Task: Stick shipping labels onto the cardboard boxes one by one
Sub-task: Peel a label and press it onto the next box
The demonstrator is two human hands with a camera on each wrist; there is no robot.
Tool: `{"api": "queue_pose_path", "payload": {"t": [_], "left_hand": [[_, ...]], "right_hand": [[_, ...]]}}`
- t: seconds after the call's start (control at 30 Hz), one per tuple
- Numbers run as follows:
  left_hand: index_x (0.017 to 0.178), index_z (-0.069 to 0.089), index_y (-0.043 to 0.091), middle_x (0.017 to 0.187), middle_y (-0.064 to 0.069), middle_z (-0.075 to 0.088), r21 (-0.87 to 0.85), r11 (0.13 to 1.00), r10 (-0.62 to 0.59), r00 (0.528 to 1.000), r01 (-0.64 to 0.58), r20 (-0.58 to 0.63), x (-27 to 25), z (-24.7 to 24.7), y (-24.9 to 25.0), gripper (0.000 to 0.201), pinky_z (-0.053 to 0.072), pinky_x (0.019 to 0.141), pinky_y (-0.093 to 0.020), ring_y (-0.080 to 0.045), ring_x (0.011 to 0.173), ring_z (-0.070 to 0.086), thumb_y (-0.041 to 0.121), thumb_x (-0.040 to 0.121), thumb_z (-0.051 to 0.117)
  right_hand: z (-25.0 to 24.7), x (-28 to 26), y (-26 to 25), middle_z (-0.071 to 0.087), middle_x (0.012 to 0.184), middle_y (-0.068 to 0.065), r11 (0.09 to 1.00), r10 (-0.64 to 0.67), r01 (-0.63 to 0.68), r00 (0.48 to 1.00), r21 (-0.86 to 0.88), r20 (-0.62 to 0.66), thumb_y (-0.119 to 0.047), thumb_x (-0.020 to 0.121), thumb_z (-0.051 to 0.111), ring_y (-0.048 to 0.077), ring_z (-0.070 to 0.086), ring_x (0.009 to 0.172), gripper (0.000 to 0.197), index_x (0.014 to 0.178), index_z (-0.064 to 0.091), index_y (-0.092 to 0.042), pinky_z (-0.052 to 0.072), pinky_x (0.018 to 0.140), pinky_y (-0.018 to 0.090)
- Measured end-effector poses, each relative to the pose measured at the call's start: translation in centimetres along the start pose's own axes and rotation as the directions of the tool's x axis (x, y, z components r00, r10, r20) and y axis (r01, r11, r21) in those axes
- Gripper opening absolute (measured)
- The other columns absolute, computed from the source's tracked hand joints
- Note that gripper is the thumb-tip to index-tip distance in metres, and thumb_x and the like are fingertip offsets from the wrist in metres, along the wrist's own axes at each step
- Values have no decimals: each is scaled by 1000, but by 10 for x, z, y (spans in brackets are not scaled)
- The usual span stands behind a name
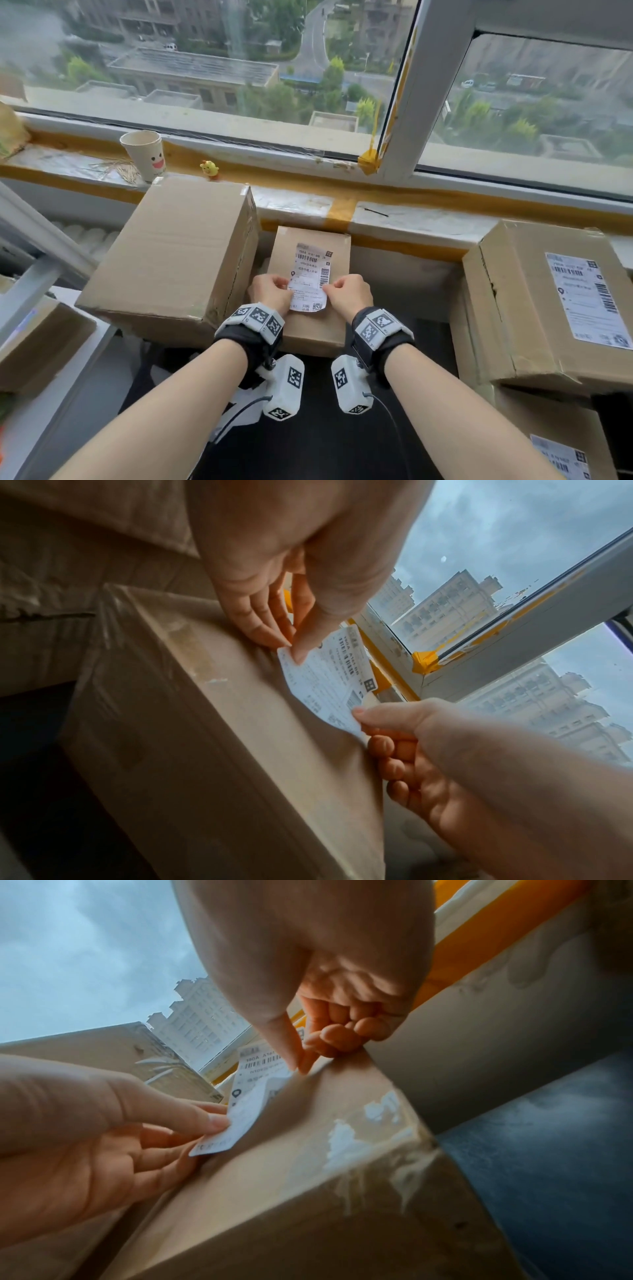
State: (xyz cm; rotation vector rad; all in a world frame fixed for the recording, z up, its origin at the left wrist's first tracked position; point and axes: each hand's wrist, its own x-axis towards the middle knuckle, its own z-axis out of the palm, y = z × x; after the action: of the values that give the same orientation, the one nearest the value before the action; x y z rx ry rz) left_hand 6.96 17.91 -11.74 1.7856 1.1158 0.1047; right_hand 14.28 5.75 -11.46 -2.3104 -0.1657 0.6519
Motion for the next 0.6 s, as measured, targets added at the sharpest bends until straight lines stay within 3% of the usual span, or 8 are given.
{"api": "queue_pose_path", "payload": {"t": [0.07,0.2,0.37,0.5,0.6], "left_hand": [[105,69,2,103,-15,70,9,1000,2,1000,-2,-11,1,1,0,25,55,87,-34,-27,95,67,-1,80,66],[124,55,4,100,-12,68,19,1000,0,999,1,-40,3,3,-1,46,52,90,-36,-25,98,64,-1,79,65],[118,52,7,92,-7,65,34,999,-7,998,9,-56,5,3,-1,42,47,75,-28,-18,85,60,-1,79,66],[114,54,9,98,-8,69,74,997,-10,998,15,-62,7,4,-1,38,45,78,-26,-21,96,63,-1,79,65],[107,55,12,99,-10,69,129,992,11,997,-1,-78,9,5,-2,31,51,80,-30,-24,96,64,1,79,63]], "right_hand": [[0,0,-1,70,96,6,1000,-4,4,1000,-23,-5,-26,86,62,22,60,83,16,83,71,-14,41,71,23],[0,-1,-2,71,95,6,999,-7,7,1000,-44,-9,-26,85,63,24,64,88,15,76,69,-16,43,70,24],[1,2,-3,71,94,6,999,1,-1,1000,-51,-16,-26,84,63,25,65,87,16,73,69,-17,44,70,25],[4,5,-2,71,93,5,997,16,-17,999,-70,-28,-27,83,63,24,63,84,15,71,66,-19,43,68,25],[6,7,-3,71,95,3,995,30,-33,999,-89,-35,-29,83,63,22,61,81,17,85,71,-14,43,68,25]]}}
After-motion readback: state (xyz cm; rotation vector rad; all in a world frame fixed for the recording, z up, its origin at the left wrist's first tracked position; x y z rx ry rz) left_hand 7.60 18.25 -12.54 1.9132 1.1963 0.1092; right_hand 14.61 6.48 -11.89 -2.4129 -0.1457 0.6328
